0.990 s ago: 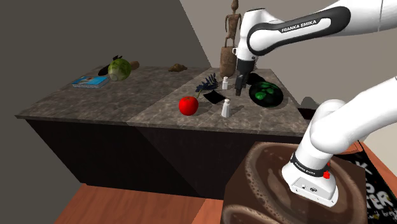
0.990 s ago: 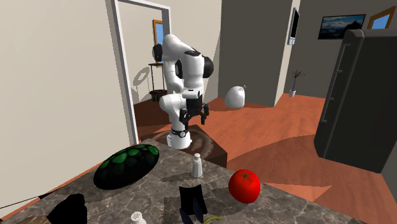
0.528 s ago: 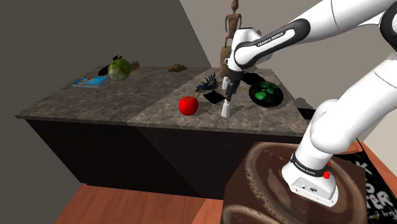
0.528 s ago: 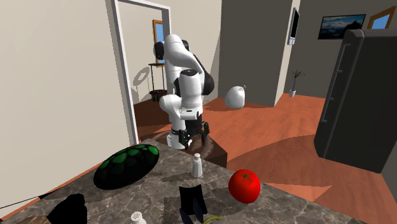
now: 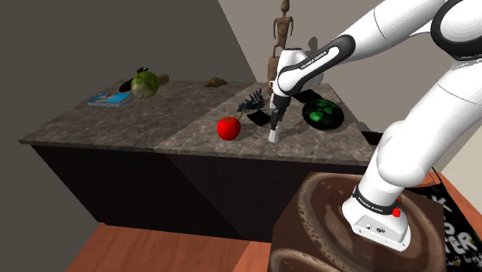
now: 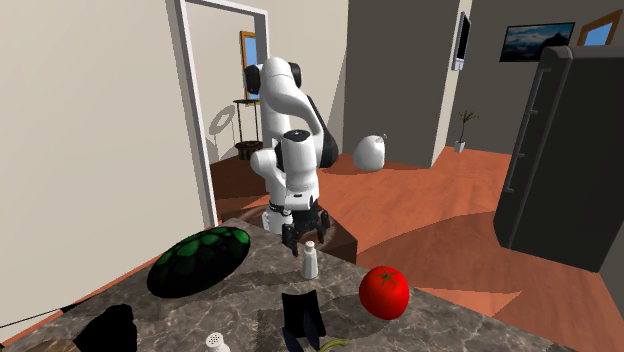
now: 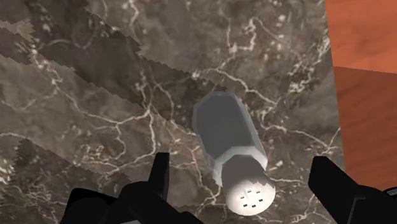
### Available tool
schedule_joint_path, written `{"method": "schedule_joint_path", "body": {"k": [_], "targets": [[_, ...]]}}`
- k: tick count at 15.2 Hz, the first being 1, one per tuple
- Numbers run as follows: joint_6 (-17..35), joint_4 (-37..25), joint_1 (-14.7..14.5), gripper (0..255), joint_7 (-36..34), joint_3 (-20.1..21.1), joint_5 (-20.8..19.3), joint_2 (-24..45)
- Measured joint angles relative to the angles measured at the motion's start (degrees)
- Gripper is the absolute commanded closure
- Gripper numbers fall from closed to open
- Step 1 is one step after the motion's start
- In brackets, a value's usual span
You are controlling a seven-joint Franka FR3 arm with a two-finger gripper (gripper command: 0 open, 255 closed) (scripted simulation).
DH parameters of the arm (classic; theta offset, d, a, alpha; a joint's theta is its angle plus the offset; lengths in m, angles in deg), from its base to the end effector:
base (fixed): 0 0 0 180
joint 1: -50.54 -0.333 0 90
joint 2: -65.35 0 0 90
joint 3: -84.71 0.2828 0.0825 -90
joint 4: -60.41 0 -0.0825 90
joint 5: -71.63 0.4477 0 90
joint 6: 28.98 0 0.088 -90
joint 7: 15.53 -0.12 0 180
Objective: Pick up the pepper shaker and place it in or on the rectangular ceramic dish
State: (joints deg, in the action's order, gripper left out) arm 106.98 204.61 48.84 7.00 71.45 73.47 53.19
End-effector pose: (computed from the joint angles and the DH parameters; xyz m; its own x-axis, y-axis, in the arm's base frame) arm 0.4955 -0.0951 0.2719 0.9819 0.1693 0.0843 0.1733 -0.9839 -0.0430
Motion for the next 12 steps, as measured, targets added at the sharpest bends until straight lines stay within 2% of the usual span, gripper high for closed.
{"method": "schedule_joint_path", "body": {"k": [8,9,12], "targets": [[2.14,0.61,-0.2,0,0.43,-0.12,0.56,1.54],[2.15,0.61,-0.2,255,0.44,-0.13,0.56,1.54],[2.16,0.59,-0.2,255,0.44,-0.13,0.56,1.53]]}}
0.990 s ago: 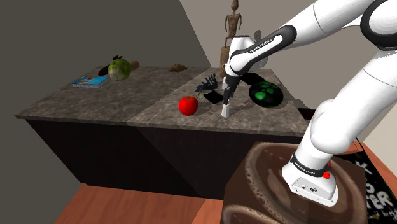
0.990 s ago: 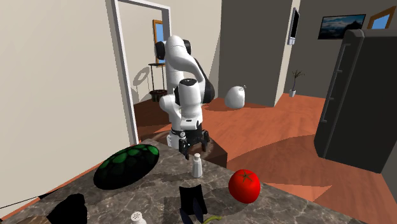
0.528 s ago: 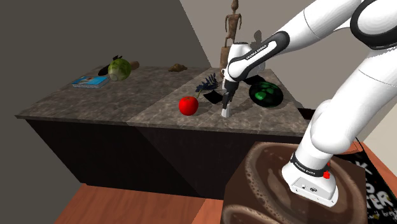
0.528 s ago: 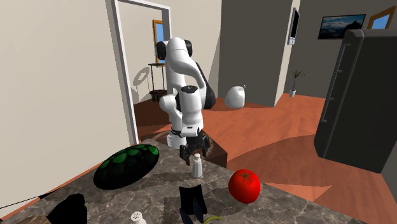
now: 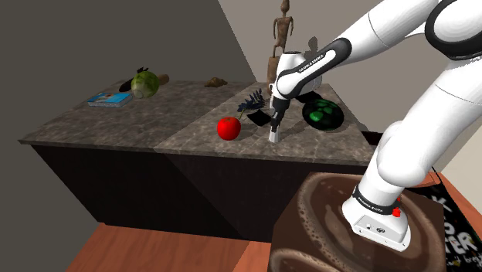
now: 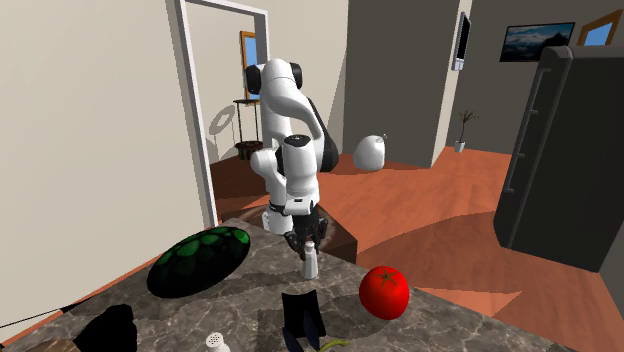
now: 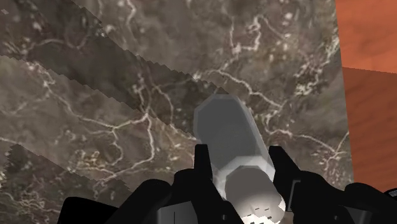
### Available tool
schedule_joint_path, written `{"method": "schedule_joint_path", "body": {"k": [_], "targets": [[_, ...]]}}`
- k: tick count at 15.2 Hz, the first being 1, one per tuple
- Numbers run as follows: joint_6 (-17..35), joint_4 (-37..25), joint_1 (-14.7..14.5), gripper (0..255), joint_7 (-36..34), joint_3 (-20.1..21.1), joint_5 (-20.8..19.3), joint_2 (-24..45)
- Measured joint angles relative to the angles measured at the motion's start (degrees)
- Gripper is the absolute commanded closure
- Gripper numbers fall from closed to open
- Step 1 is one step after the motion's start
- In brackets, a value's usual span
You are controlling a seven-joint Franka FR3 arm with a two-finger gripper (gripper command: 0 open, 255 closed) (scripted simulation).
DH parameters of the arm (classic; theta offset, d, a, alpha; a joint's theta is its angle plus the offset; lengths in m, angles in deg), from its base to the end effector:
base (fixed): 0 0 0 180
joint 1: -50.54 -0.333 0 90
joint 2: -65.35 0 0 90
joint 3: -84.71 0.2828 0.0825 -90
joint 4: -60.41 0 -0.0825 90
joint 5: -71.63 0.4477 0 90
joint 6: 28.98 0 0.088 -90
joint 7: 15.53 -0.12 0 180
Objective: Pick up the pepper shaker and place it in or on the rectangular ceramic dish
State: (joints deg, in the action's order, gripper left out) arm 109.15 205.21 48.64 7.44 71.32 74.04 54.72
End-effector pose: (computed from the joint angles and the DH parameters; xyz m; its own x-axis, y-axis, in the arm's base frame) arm 0.4943 -0.0946 0.2574 0.9819 0.1691 0.0857 0.1732 -0.9840 -0.0426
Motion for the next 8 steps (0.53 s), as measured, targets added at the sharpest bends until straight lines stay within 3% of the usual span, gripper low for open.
{"method": "schedule_joint_path", "body": {"k": [8], "targets": [[-0.41,-0.09,0.01,255,-0.17,0.06,-0.12,-0.31]]}}
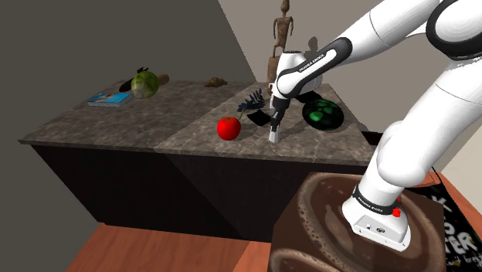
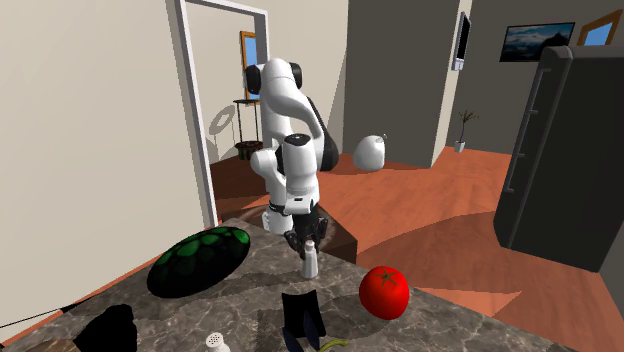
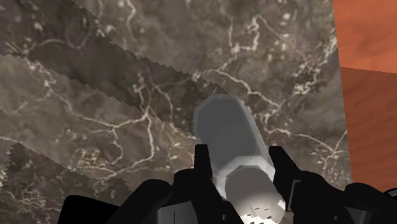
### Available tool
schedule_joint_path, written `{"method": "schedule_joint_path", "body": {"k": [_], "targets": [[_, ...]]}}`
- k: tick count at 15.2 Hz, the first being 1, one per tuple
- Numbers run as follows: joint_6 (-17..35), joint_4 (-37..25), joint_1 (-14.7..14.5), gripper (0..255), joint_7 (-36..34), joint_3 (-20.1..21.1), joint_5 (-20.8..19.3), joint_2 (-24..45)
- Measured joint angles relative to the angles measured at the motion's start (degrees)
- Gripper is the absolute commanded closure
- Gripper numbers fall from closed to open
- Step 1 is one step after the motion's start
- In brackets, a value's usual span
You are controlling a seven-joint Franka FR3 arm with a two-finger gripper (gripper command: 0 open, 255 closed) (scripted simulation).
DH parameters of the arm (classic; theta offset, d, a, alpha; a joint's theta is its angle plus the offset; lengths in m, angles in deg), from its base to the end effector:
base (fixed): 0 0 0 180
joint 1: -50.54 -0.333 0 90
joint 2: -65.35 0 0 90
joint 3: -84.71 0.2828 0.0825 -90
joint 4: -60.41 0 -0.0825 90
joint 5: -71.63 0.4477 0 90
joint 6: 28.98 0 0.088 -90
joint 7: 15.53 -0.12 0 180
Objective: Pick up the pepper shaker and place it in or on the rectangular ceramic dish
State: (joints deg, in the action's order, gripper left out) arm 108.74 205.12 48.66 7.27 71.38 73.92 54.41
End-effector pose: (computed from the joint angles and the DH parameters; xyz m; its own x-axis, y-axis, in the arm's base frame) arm 0.4945 -0.0942 0.2601 0.9820 0.1688 0.0853 0.1728 -0.9840 -0.0427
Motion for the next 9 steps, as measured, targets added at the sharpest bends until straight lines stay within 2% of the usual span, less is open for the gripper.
{"method": "schedule_joint_path", "body": {"k": [9], "targets": [[-7.1,-3.14,0.37,255,-1.33,0.52,-1.31,-4.07]]}}
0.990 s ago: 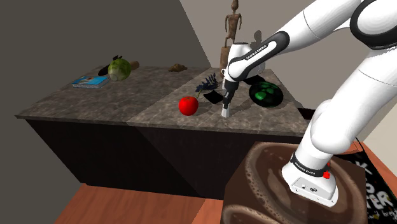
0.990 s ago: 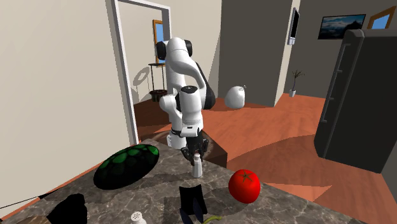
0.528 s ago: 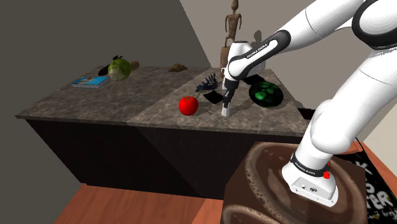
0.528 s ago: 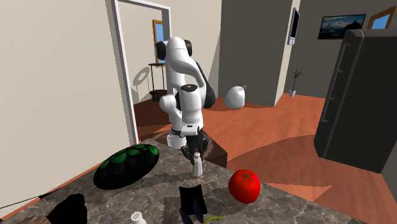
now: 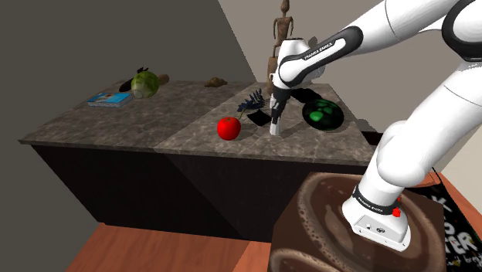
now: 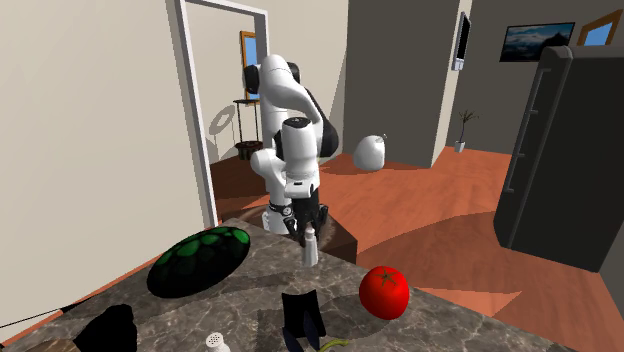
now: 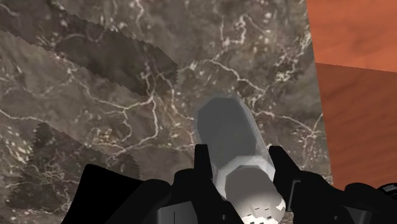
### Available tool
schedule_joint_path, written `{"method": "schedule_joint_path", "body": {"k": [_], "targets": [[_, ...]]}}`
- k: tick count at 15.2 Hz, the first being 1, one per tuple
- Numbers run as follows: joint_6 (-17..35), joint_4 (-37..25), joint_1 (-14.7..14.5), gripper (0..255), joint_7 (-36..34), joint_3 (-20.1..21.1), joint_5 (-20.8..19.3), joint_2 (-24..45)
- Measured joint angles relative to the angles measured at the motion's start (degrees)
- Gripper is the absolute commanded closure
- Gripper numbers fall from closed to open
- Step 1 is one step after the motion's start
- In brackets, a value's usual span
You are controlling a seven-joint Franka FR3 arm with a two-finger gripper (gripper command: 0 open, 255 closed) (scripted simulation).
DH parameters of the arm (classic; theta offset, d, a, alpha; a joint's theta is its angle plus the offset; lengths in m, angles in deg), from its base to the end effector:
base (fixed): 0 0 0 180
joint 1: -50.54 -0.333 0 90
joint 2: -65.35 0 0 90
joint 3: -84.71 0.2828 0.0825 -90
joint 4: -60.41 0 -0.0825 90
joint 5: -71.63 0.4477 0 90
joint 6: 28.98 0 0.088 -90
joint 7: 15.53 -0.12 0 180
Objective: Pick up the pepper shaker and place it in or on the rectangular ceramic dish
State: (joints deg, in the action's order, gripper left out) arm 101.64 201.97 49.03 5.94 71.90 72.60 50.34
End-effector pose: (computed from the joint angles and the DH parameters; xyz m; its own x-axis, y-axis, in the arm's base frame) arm 0.5026 -0.0947 0.3106 0.9819 0.1691 0.0855 0.1732 -0.9840 -0.0426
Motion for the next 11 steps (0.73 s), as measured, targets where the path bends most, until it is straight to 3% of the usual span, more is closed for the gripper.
{"method": "schedule_joint_path", "body": {"k": [11], "targets": [[-9.18,-5.44,0.27,255,-1.06,0.57,-0.89,-3.82]]}}
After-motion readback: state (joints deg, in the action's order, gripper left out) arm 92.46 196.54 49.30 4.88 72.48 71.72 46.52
